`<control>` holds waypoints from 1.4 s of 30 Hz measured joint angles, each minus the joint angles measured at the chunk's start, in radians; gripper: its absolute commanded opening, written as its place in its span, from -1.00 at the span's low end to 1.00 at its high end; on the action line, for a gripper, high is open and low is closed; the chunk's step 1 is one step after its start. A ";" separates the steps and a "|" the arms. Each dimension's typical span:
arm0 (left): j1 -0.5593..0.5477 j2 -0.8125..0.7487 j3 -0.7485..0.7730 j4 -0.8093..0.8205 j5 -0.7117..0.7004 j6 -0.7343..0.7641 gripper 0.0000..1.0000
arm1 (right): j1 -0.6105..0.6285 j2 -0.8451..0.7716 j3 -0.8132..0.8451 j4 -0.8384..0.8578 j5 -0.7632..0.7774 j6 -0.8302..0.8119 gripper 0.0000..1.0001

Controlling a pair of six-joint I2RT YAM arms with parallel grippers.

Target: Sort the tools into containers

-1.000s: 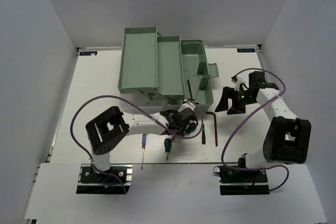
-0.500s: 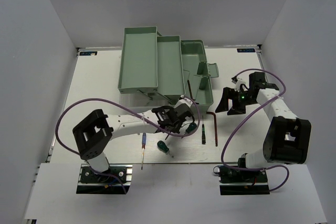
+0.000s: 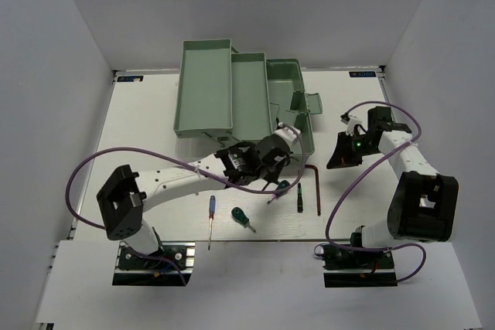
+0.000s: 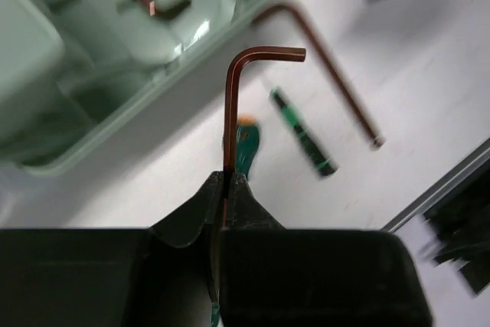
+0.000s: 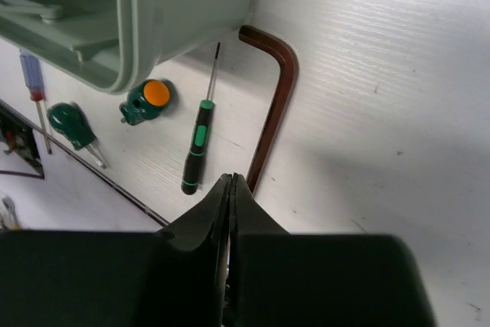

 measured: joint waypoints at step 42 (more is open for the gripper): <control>0.148 0.008 0.335 -0.048 -0.181 0.008 0.24 | 0.332 0.041 -0.147 0.234 0.420 0.170 -0.13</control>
